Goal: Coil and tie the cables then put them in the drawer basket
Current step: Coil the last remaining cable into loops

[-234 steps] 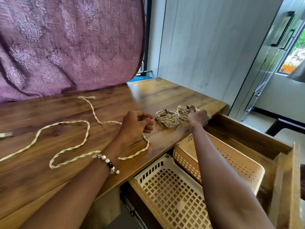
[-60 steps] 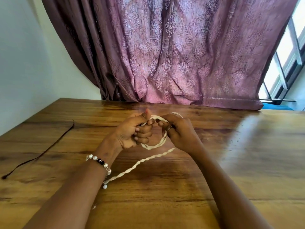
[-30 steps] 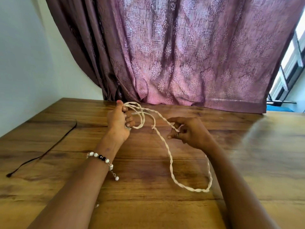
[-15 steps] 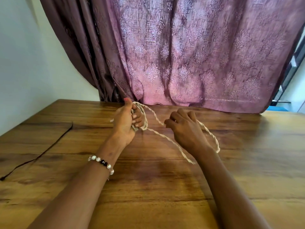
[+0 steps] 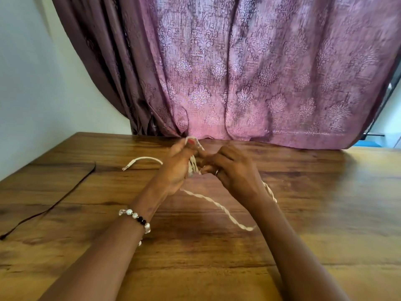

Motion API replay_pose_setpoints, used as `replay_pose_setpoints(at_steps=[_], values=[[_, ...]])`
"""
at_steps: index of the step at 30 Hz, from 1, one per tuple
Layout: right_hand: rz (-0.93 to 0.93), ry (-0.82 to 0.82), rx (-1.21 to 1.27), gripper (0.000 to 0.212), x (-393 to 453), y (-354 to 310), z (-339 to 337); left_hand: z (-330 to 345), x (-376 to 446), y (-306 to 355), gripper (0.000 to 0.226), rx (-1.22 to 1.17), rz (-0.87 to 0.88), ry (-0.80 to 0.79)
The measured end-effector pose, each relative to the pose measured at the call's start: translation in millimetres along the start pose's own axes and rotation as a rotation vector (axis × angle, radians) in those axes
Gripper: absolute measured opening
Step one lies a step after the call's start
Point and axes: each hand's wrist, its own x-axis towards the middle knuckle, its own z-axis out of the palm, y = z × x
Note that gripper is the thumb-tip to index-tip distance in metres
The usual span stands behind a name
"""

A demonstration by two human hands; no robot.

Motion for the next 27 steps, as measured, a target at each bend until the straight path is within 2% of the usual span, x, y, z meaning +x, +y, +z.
replay_pose_setpoints(at_steps=[2,4,6,10,14,16,18,20,22,24,27], values=[[0.037,0.003,0.042,0.017,1,1,-5,4,-3,-5,0.023,0.176,-0.014,-0.078],[0.087,-0.031,0.078,0.019,2,3,-8,8,-5,-9,0.037,0.341,-0.040,-0.184],[0.123,-0.081,0.173,0.022,4,8,-11,9,-6,-10,0.047,0.375,-0.092,-0.226],[0.127,-0.133,0.174,0.026,1,24,-15,1,-8,0,0.041,0.248,-0.216,-0.251],[0.137,-0.087,0.164,0.020,-2,27,-13,-7,-9,4,0.027,0.102,-0.265,-0.334],[0.162,-0.055,0.302,0.019,-2,26,-12,-7,-9,5,0.029,-0.017,-0.292,-0.327],[0.247,-0.095,0.513,0.021,-2,22,-12,-7,-8,7,0.034,-0.135,-0.308,-0.276],[0.311,-0.181,0.582,0.040,-4,19,-9,-8,-6,7,0.032,-0.214,-0.310,-0.225],[0.343,-0.230,0.499,0.055,-6,15,-2,-8,-4,6,0.031,-0.260,-0.317,-0.195],[0.362,-0.185,0.451,0.045,-5,14,3,-8,-3,4,0.031,-0.283,-0.330,-0.203],[0.448,-0.126,0.511,0.026,-4,12,-2,-6,-2,0,0.033,-0.262,-0.304,-0.265]])
